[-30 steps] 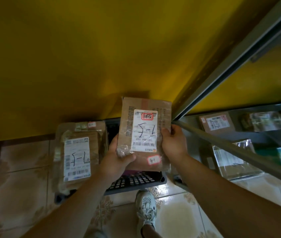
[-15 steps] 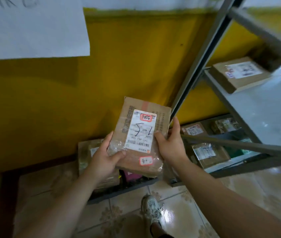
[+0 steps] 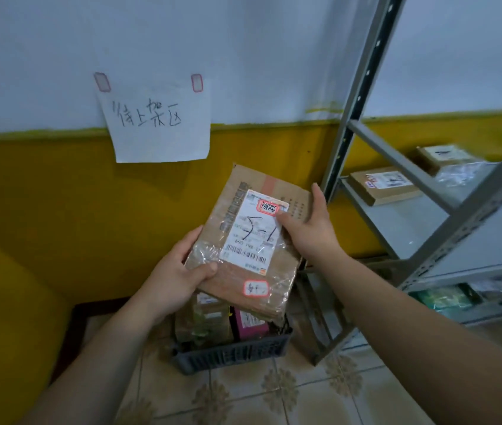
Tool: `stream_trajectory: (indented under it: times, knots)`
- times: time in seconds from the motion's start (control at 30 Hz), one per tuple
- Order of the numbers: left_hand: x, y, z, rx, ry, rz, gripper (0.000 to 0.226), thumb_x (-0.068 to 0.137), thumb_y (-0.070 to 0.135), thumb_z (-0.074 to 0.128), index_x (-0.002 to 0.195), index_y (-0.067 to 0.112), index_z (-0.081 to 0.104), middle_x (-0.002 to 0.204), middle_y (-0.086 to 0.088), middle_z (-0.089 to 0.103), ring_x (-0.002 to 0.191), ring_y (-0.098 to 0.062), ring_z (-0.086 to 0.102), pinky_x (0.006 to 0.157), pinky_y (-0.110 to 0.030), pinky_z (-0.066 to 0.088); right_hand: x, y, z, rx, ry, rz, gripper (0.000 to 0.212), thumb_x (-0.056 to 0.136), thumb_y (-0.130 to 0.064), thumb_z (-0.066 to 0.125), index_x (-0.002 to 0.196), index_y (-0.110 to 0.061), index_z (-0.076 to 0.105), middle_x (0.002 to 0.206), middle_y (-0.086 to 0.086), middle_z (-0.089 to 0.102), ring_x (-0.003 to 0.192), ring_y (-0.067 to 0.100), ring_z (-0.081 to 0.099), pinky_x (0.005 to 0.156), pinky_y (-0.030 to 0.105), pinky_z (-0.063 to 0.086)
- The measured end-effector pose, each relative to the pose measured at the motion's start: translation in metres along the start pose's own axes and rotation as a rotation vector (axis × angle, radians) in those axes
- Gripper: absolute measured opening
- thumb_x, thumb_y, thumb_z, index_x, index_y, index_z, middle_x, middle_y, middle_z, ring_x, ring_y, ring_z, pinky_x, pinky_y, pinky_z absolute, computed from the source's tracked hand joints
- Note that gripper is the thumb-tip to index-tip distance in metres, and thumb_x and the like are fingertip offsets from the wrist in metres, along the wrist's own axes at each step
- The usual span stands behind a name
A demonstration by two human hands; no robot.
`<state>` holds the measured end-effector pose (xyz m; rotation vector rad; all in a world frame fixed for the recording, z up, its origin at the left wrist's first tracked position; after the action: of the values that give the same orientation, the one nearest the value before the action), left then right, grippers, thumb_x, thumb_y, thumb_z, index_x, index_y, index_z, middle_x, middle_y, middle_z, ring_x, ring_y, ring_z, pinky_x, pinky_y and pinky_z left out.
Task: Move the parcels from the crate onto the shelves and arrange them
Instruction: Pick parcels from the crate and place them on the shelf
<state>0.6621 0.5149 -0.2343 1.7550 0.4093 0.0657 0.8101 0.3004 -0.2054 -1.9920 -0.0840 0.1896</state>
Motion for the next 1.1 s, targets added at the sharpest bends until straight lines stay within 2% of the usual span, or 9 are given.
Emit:
stream_trajectory:
  times: [0.1,0.2,0.23,0.4,0.47,0.57,0.73,0.87,1.1]
  knots:
    - [-0.041,0.027,0.002,0.015,0.069,0.041,0.068,0.087,0.007,0.068,0.142,0.036,0.040,0.122,0.012,0.063,0.105,-0.006,0.064,0.075,-0.022,0.055,-0.022,-0.017,-0.021,0.041,-0.052,-0.060,0.098,0.086,-0.036,0.075,0.158,-0.037,0.008,0.160,-0.003,0.025,0.137,0.026,0.043,0.101,0.042,0.050]
    - [-0.080,0.061,0.008,0.083,0.143,0.115,0.065,0.087,0.008,0.068,0.139,0.036,0.039,0.118,0.018,0.059,0.092,0.015,0.060,0.069,-0.005,0.046,-0.049,-0.041,-0.046,0.077,-0.074,-0.160,0.093,0.089,-0.030,0.073,0.158,-0.032,0.011,0.159,-0.004,0.026,0.123,0.012,0.045,0.072,0.012,0.048]
    - [-0.092,0.069,0.011,0.101,0.169,0.129,0.066,0.088,0.008,0.067,0.138,0.038,0.038,0.115,0.021,0.057,0.087,0.019,0.058,0.066,-0.002,0.044,-0.057,-0.046,-0.056,0.083,-0.066,-0.184,0.093,0.089,-0.030,0.073,0.158,-0.032,0.011,0.158,-0.004,0.028,0.120,0.011,0.045,0.068,0.009,0.047]
    - [-0.144,0.100,0.025,0.167,0.195,0.197,0.074,0.089,0.016,0.067,0.147,0.041,0.029,0.127,0.015,0.052,0.096,0.014,0.053,0.072,-0.008,0.044,-0.111,-0.067,-0.098,0.109,0.004,-0.244,0.092,0.087,-0.038,0.073,0.156,-0.036,0.012,0.156,-0.002,0.032,0.131,0.024,0.048,0.103,0.048,0.049]
    - [-0.160,0.109,0.031,0.199,0.178,0.239,0.076,0.088,0.019,0.068,0.147,0.042,0.026,0.132,0.015,0.047,0.098,0.014,0.051,0.071,-0.002,0.039,-0.133,-0.069,-0.117,0.097,0.052,-0.263,0.091,0.087,-0.038,0.073,0.157,-0.032,0.015,0.156,-0.003,0.031,0.135,0.022,0.043,0.108,0.044,0.043]
    - [-0.184,0.120,0.049,0.204,0.107,0.291,0.078,0.087,0.022,0.068,0.148,0.042,0.023,0.138,0.021,0.039,0.105,0.009,0.051,0.071,0.001,0.037,-0.166,-0.066,-0.144,0.082,0.121,-0.258,0.090,0.088,-0.036,0.073,0.157,-0.032,0.014,0.156,-0.004,0.029,0.136,0.021,0.040,0.102,0.037,0.040]
    - [-0.208,0.129,0.098,0.146,-0.056,0.347,0.074,0.088,0.016,0.066,0.143,0.043,0.023,0.119,0.035,0.037,0.088,0.030,0.045,0.068,0.004,0.038,-0.216,-0.039,-0.200,0.004,0.254,-0.208,0.087,0.086,-0.042,0.073,0.155,-0.032,0.022,0.152,-0.002,0.035,0.136,0.019,0.041,0.114,0.045,0.036]
    - [-0.223,0.134,0.163,0.190,-0.176,0.362,0.070,0.090,0.025,0.064,0.141,0.049,0.021,0.111,0.044,0.030,0.093,0.023,0.044,0.070,0.001,0.039,-0.246,-0.003,-0.265,0.002,0.340,-0.154,0.084,0.087,-0.037,0.073,0.155,-0.029,0.024,0.149,-0.001,0.039,0.130,0.016,0.043,0.107,0.034,0.036]
    - [-0.242,0.181,0.314,0.239,-0.343,0.448,0.067,0.090,0.028,0.064,0.138,0.053,0.025,0.133,0.020,0.038,0.098,0.014,0.047,0.077,0.003,0.035,-0.277,0.069,-0.414,-0.015,0.484,-0.067,0.084,0.086,-0.041,0.073,0.155,-0.028,0.026,0.152,0.003,0.038,0.135,0.023,0.043,0.114,0.046,0.036]
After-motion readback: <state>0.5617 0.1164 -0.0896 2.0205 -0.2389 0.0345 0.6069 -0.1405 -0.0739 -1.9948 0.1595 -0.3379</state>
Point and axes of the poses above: each hand's wrist, its own x-axis towards the middle knuckle, its own z-axis out of the palm, y = z × x, the point moved 10 cm from there along x, towards the middle knuckle
